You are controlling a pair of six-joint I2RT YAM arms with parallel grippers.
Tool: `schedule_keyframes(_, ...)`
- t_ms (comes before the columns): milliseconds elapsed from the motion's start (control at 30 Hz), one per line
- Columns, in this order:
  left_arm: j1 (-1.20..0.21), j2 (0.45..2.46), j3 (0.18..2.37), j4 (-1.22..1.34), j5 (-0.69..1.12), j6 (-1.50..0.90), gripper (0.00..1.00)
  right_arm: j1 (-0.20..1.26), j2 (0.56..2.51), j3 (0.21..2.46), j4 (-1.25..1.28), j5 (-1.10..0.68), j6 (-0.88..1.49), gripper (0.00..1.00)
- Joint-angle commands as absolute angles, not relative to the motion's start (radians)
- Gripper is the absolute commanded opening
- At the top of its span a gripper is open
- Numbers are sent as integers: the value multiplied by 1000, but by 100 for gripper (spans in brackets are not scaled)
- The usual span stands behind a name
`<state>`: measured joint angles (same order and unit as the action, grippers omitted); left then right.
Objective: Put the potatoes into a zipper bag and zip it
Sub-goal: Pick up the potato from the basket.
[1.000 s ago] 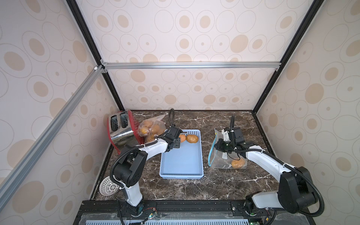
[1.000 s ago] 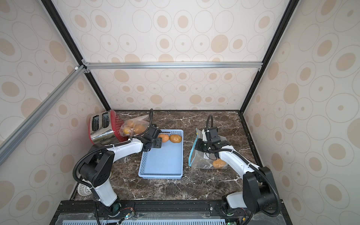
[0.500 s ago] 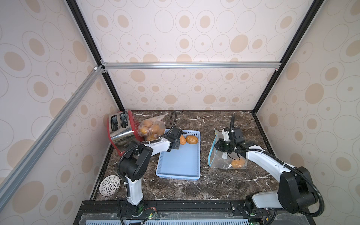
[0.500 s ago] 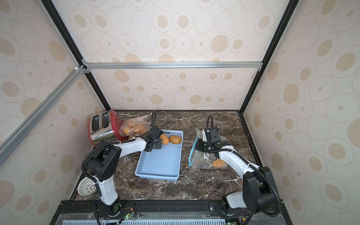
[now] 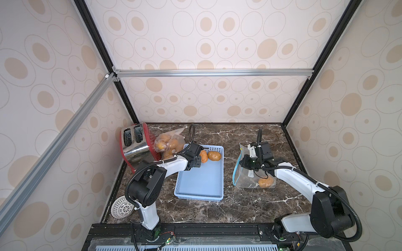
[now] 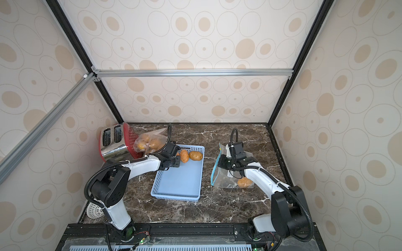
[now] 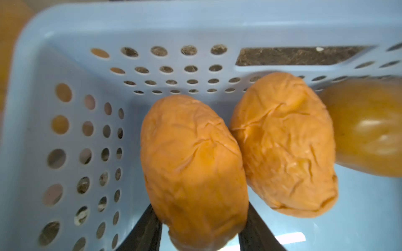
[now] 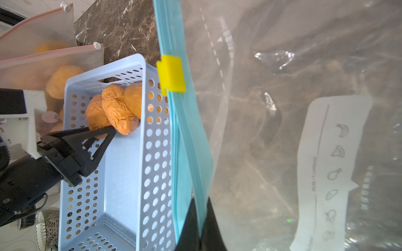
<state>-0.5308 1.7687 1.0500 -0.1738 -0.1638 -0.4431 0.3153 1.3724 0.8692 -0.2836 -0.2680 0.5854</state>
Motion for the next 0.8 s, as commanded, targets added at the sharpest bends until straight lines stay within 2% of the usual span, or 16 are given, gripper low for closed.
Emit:
schedule_keyframes(0,-529,1680,1017,-165,-151,-458,48,323,1368,864,-287,-260,587,0)
schedule_keyframes(167,-529,1531,930,-146,-96,-448,48,322,1368,865,-285,-279,589,0)
schedule_keyframes(433,-537,1284,792,47,291,-418,47,324,1343,877,-277,-414,602,0)
schedule_keyframes(633,-590,1254,798,127,524,-401,46,324,1361,930,-294,-561,636,0)
schedule_keyframes(767,-680,1297,819,201,600,-396,45,331,1365,962,-301,-614,653,0)
